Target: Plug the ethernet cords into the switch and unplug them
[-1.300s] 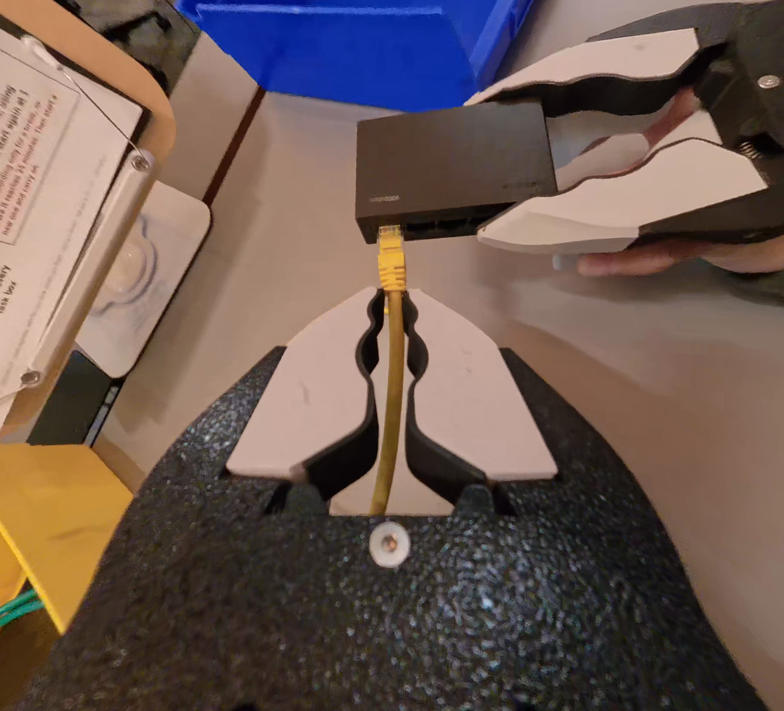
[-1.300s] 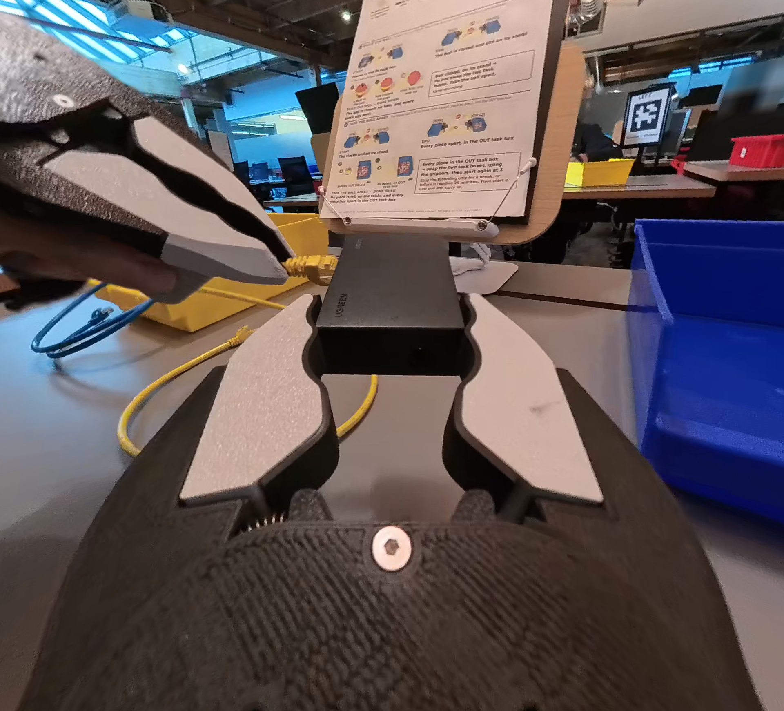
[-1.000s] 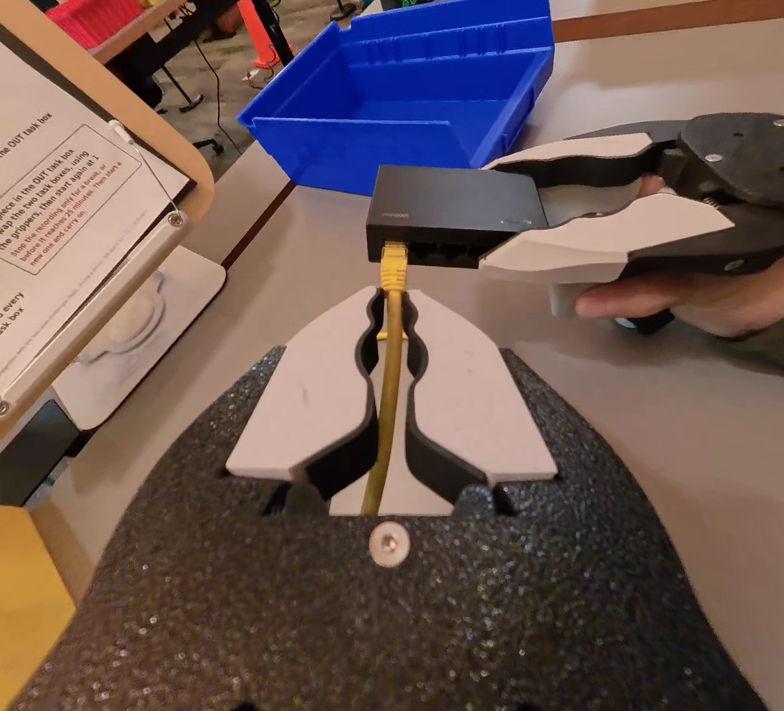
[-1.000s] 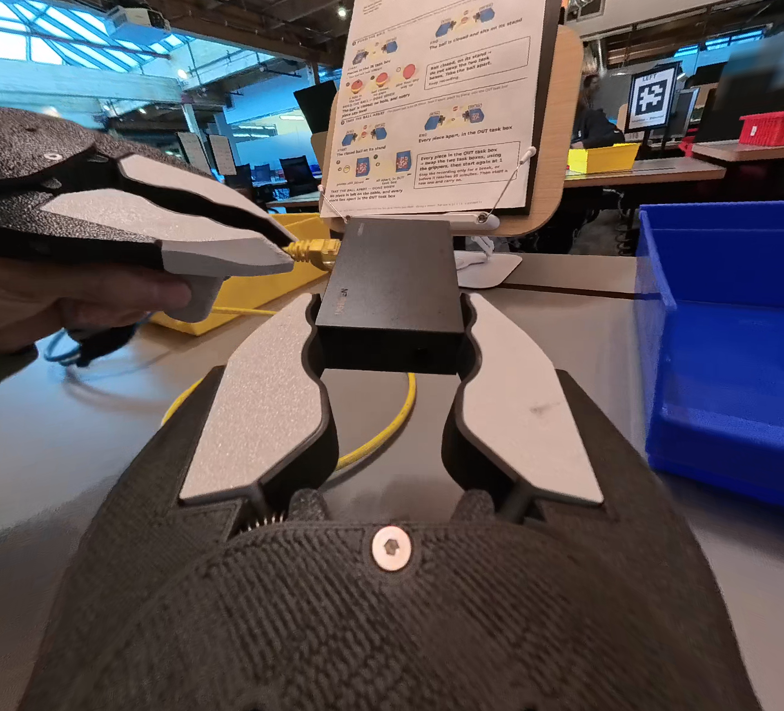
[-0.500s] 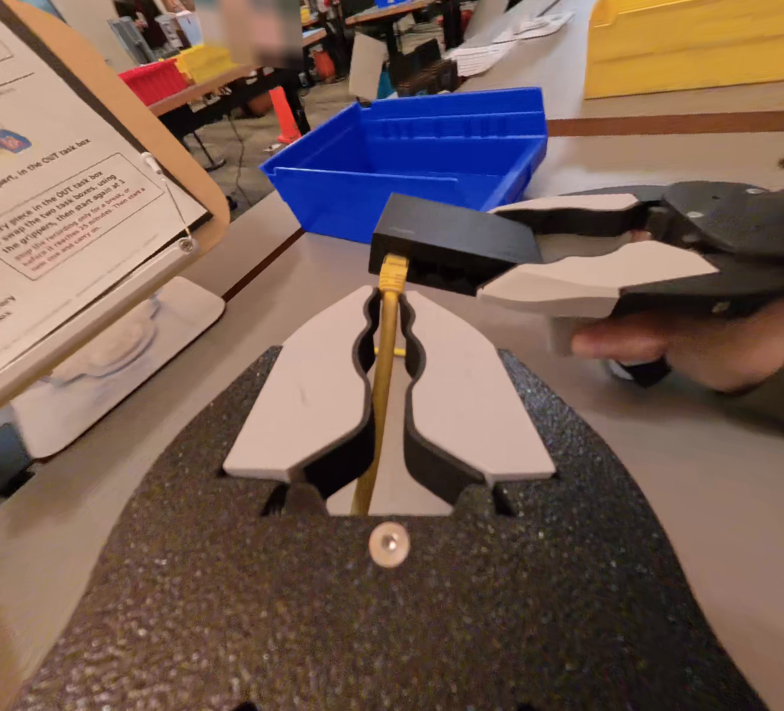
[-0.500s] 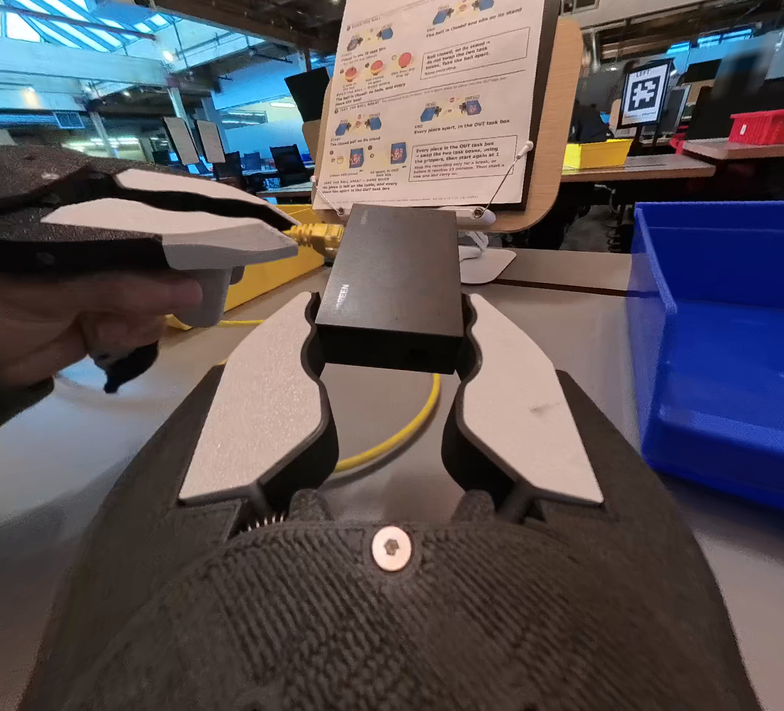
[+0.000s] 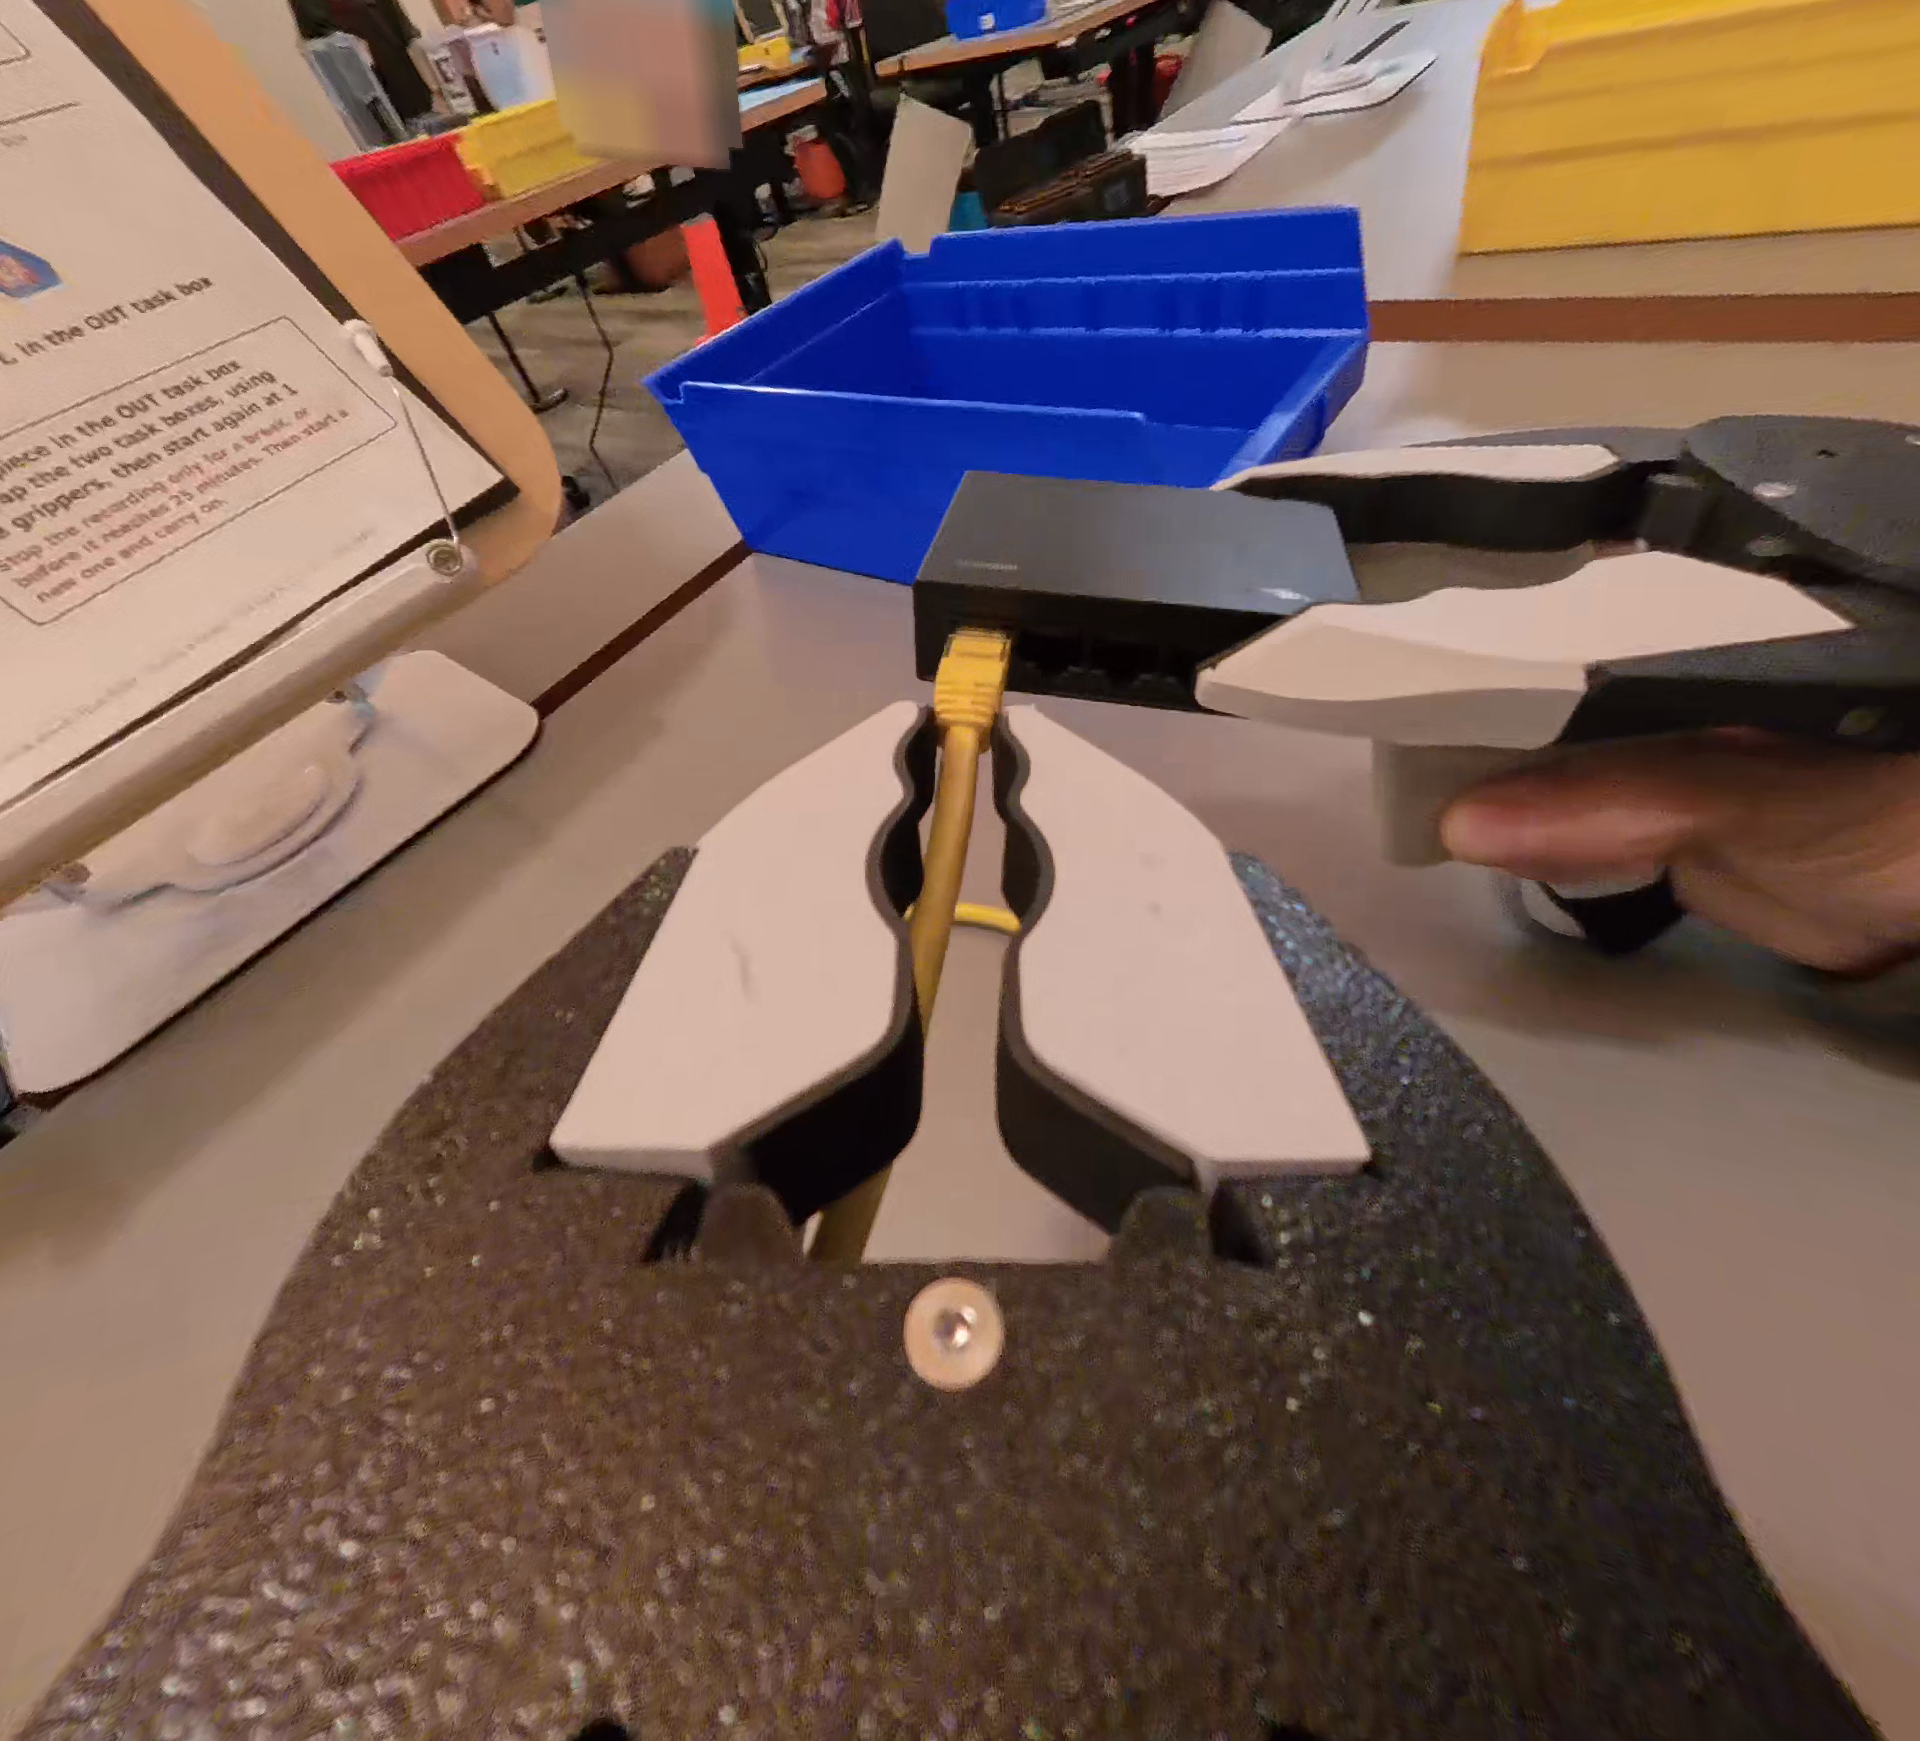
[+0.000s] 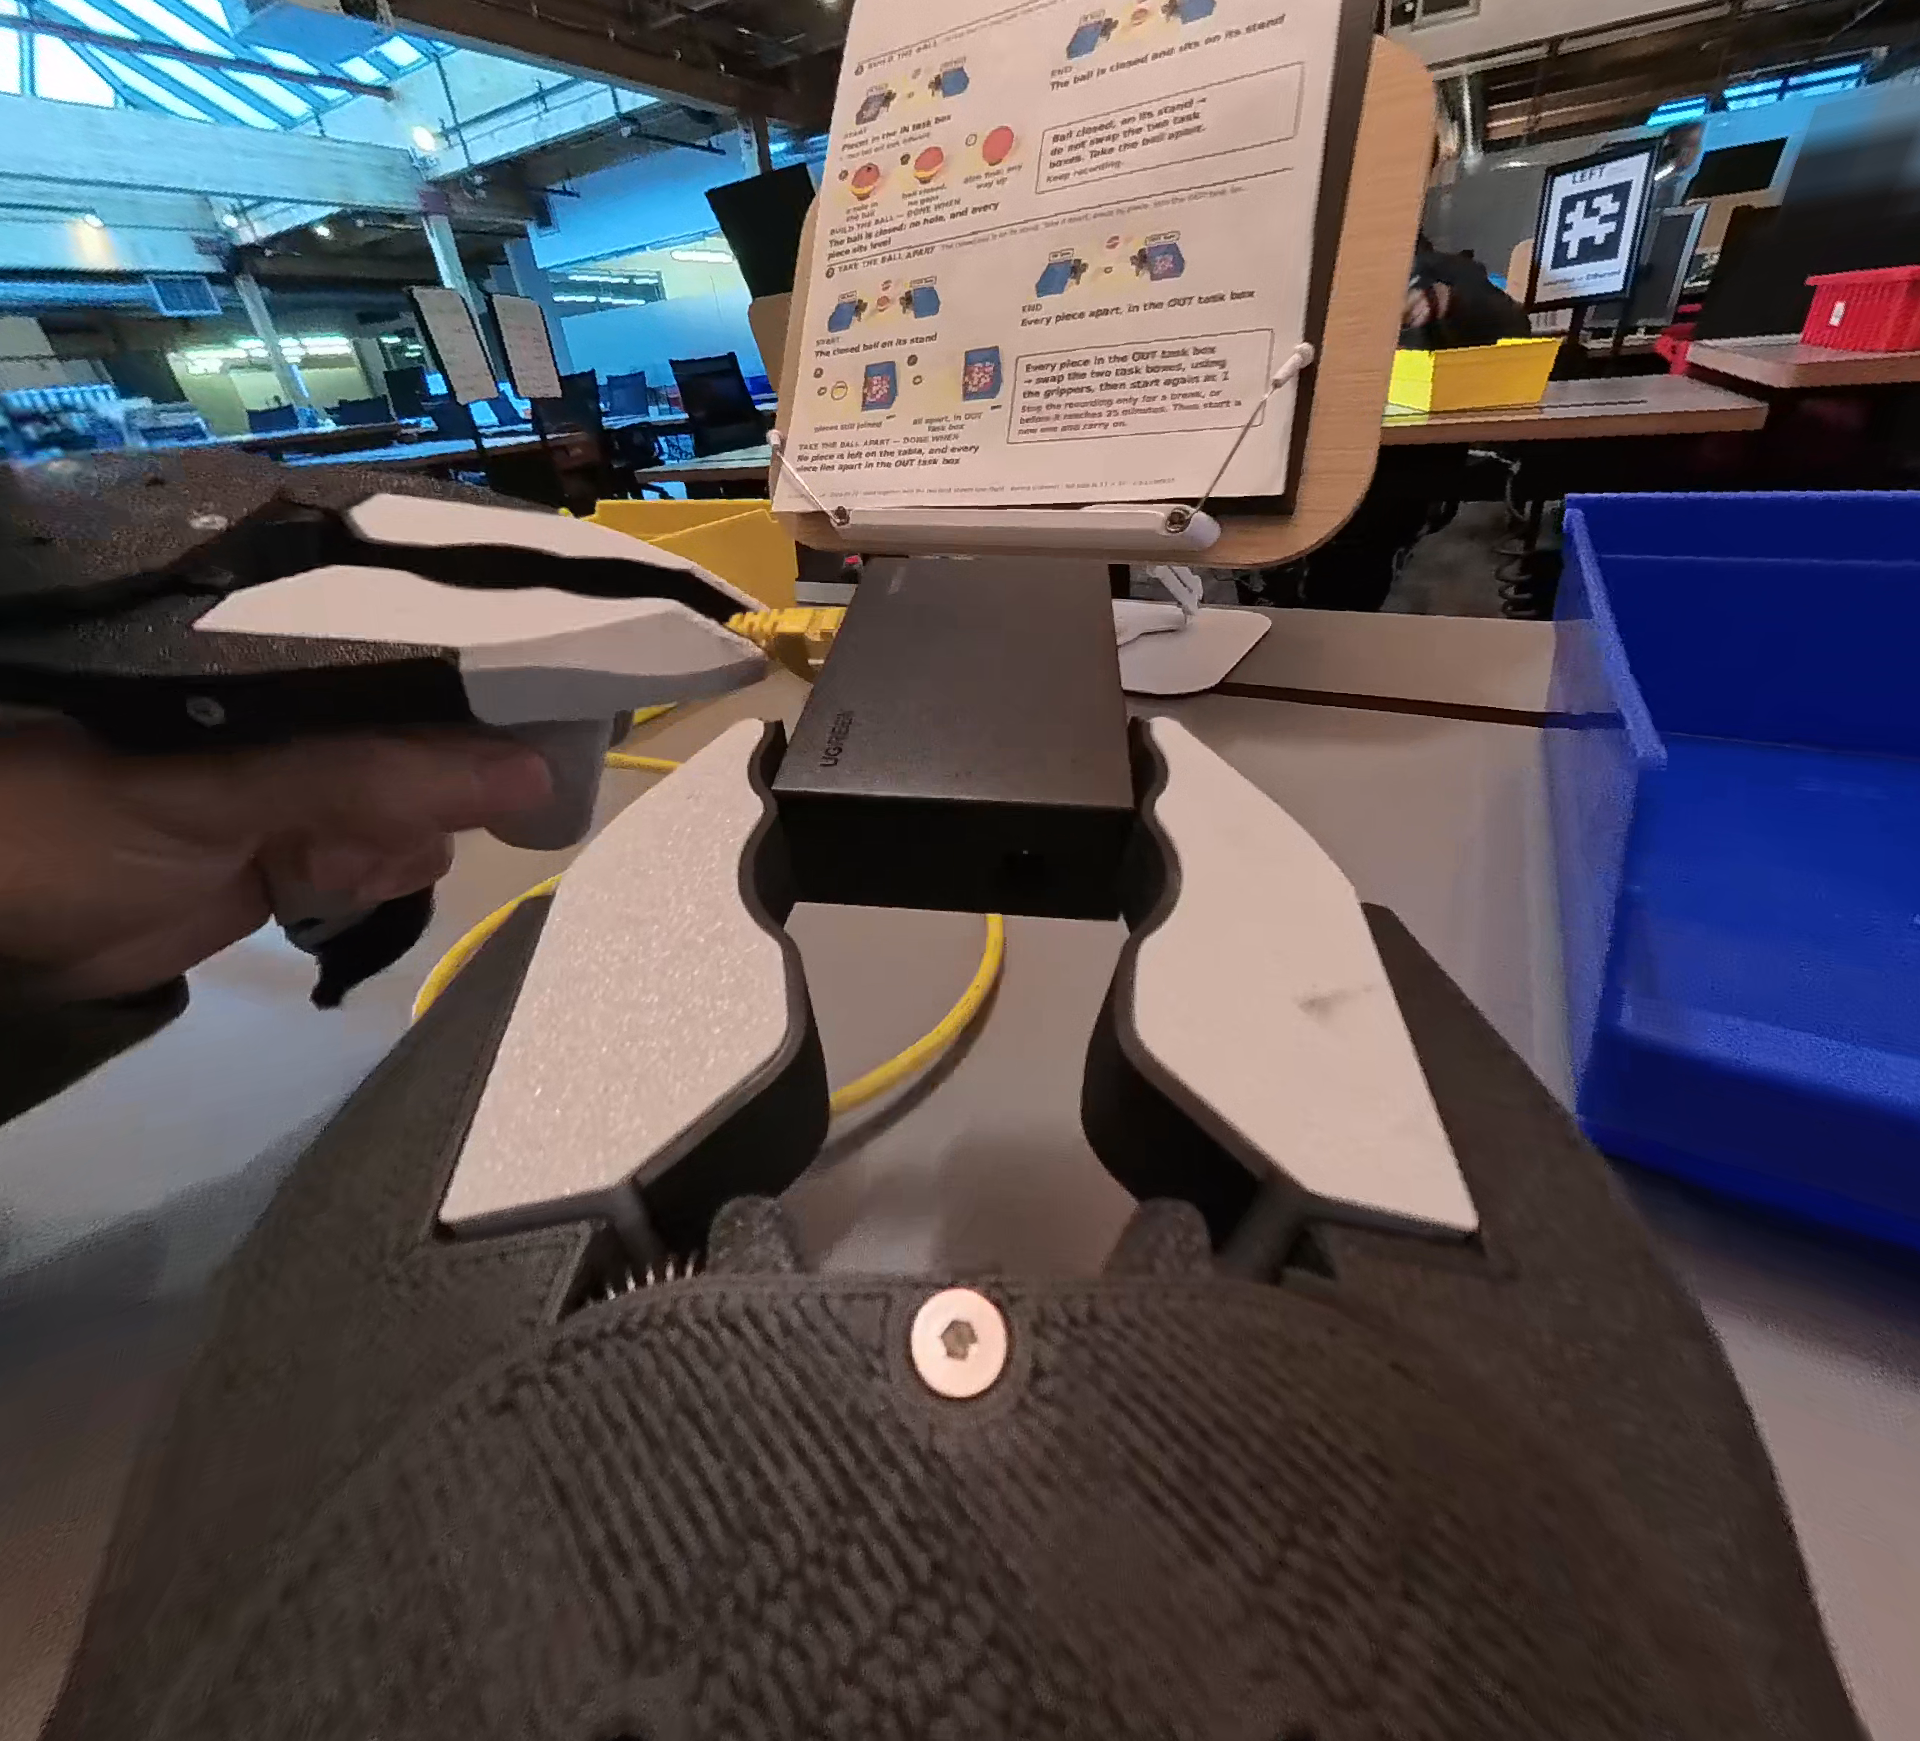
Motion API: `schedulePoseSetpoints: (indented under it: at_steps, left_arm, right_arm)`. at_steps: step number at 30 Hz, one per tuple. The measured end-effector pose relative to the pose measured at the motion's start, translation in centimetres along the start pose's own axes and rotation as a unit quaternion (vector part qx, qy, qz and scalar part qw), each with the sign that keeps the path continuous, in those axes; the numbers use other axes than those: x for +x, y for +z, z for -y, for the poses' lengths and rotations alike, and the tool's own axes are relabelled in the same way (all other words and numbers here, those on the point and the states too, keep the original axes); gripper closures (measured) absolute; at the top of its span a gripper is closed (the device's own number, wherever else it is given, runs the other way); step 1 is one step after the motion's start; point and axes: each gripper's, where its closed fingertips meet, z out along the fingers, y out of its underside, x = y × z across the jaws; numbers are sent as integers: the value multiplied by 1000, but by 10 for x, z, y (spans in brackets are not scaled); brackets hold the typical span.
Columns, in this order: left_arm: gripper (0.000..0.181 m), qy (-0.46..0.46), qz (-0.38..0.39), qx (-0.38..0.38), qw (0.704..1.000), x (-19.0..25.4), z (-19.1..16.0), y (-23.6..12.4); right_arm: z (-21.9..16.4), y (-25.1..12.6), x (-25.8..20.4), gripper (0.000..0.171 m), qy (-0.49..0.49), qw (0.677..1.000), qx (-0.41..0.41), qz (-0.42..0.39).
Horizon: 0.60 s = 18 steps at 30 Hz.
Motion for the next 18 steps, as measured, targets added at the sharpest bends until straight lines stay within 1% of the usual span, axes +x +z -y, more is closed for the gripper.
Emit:
schedulePoseSetpoints:
  at_steps: [2,3,5,7,8,10,13,15,17,18]
  left_arm:
    - [172,23,12,4,1000,-2,-1,-2]
    - [171,19,14,1,1000,-1,-4,-2]
    - [170,-18,15,1,1000,0,-8,-3]
    - [155,-43,17,27,999,1,-1,-11]
    - [149,-52,21,37,998,1,4,-19]
    - [146,-60,19,46,997,-2,12,-36]
    - [146,-70,14,50,996,-13,20,-70]
    - [146,-83,35,10,996,-33,6,-96]
    - [138,-84,80,-52,992,-58,-21,-120]
    - [138,-85,105,-89,987,-71,-39,-134]
  right_arm:
    - [-2,2,-3,109,-13,1000,-5,-6]
    - [-2,3,-3,109,-18,1000,-5,-12]
    - [-1,2,-3,109,-27,999,-3,-22]
    - [-1,2,2,109,-24,999,-1,-37]
    - [0,1,3,109,-22,999,2,-37]
    - [3,-2,9,109,-34,998,12,-56]
    - [3,-4,17,109,-19,998,12,-66]
    - [4,-4,20,109,-5,998,13,-65]
    - [3,-4,20,109,-1,998,11,-63]
    - [3,-4,19,109,-4,998,12,-60]
